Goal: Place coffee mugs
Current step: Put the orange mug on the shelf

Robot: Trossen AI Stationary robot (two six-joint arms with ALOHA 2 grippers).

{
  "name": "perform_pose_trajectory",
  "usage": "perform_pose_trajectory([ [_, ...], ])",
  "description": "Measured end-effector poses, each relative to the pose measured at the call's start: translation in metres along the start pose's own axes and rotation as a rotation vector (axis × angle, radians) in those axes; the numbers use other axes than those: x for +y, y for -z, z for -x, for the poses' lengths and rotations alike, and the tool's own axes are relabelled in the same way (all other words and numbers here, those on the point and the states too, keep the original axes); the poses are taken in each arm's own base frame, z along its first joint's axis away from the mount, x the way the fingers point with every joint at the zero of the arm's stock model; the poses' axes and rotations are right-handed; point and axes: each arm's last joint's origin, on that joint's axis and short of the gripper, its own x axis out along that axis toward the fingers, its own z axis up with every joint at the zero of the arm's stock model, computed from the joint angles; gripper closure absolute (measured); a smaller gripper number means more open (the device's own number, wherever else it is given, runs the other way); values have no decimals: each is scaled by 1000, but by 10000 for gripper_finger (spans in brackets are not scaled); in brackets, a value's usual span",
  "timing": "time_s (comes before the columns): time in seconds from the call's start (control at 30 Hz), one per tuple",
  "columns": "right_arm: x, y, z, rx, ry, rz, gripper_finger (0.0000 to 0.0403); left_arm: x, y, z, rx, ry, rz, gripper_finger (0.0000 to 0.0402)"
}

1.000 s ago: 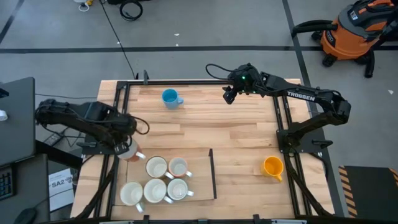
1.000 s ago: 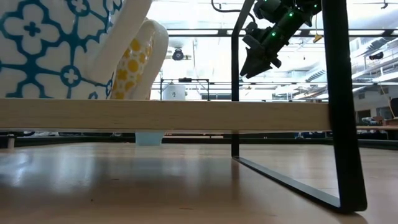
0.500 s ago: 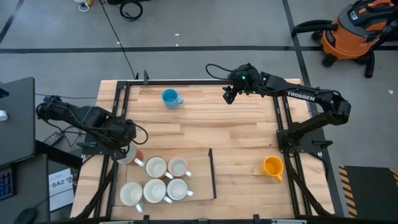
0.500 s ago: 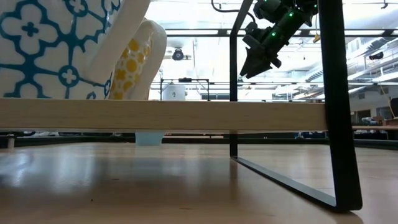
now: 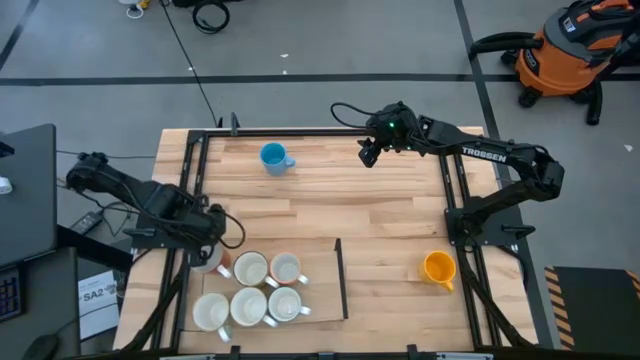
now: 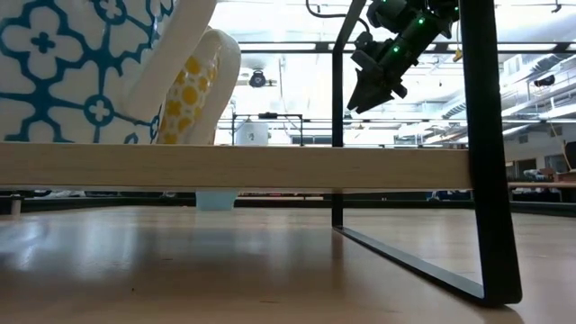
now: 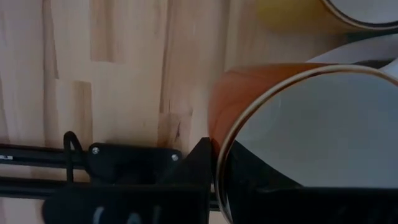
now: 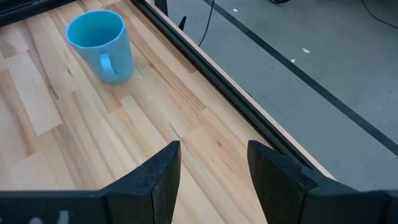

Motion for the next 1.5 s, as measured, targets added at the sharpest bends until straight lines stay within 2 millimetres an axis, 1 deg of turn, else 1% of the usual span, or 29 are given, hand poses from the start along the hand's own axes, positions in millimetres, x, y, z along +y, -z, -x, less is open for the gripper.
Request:
perform_pose_trajectory([
  [0.17,0,0,0,0,0,0,211,-9,-9,-8,7,-1,-15,369],
  [0.33,0,0,0,0,0,0,211,-14,-16,-13,9,6,5,369],
  [0.57,0,0,0,0,0,0,211,-17,-19,-18,42,13,76,367],
  [0.83,0,0,0,0,0,0,211,-19,-21,-18,18,26,138,366],
  [1.5,0,0,0,0,0,0,211,-35,-10,-18,25,37,47,365],
])
